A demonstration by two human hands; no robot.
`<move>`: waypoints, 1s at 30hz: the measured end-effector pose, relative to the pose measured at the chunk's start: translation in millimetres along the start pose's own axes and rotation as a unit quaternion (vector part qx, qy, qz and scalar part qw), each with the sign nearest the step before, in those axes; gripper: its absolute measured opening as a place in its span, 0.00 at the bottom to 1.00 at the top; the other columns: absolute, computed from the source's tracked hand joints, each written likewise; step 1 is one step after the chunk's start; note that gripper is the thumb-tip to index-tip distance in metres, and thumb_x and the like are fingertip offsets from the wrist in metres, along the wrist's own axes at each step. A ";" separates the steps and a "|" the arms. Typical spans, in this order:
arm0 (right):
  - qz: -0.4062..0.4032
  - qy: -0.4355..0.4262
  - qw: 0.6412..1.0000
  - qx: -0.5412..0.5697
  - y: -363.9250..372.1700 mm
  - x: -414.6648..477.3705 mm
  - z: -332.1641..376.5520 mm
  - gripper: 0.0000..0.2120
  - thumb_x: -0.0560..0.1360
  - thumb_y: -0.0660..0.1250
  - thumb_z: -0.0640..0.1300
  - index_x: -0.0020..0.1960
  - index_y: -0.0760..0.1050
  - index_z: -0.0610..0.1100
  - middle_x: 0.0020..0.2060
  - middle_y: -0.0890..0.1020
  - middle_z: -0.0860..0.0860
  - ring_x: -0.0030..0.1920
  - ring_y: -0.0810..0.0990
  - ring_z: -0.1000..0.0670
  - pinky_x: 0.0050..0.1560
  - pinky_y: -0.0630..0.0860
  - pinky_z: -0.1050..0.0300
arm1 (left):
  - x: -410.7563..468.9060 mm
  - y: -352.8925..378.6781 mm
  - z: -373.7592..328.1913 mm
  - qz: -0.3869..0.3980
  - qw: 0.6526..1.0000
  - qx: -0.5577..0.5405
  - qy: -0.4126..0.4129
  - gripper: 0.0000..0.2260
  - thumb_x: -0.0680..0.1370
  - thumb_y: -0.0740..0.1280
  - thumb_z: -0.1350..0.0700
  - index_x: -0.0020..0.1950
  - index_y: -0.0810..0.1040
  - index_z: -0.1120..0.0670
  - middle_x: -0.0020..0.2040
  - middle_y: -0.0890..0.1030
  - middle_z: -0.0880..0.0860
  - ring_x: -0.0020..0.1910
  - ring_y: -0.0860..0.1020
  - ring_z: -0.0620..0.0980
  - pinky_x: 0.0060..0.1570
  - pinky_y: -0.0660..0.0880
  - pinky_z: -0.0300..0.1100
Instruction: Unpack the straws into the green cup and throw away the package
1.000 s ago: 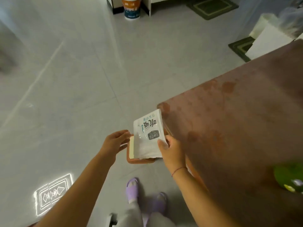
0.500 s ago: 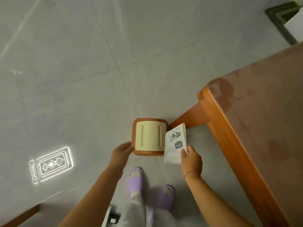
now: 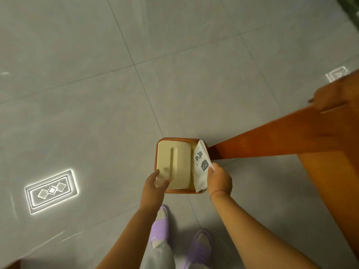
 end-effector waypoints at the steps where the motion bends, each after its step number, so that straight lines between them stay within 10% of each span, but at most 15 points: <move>1: -0.001 -0.004 1.000 -0.008 4.5 8.4 2.6 0.14 0.80 0.53 0.49 0.51 0.74 0.44 0.51 0.82 0.44 0.48 0.81 0.44 0.40 0.80 0.53 | 6.6 0.5 0.2 -0.004 1.000 0.006 0.011 0.25 0.77 0.68 0.53 0.73 0.67 0.54 0.72 0.70 0.57 0.68 0.70 0.56 0.64 0.68 0.48; 30: 0.007 -0.049 0.999 -0.018 27.0 13.1 -2.1 0.18 0.77 0.56 0.57 0.58 0.71 0.46 0.51 0.81 0.47 0.49 0.80 0.45 0.42 0.79 0.54 | 35.8 -20.3 7.0 -0.034 0.998 -0.022 0.054 0.24 0.78 0.67 0.56 0.73 0.67 0.52 0.70 0.72 0.53 0.67 0.70 0.53 0.61 0.70 0.49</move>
Point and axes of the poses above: each hand's wrist, its own x-axis towards the middle knuckle, its own y-axis out of the palm, z = x × y, the point moved 6 cm from there along x, towards the middle knuckle
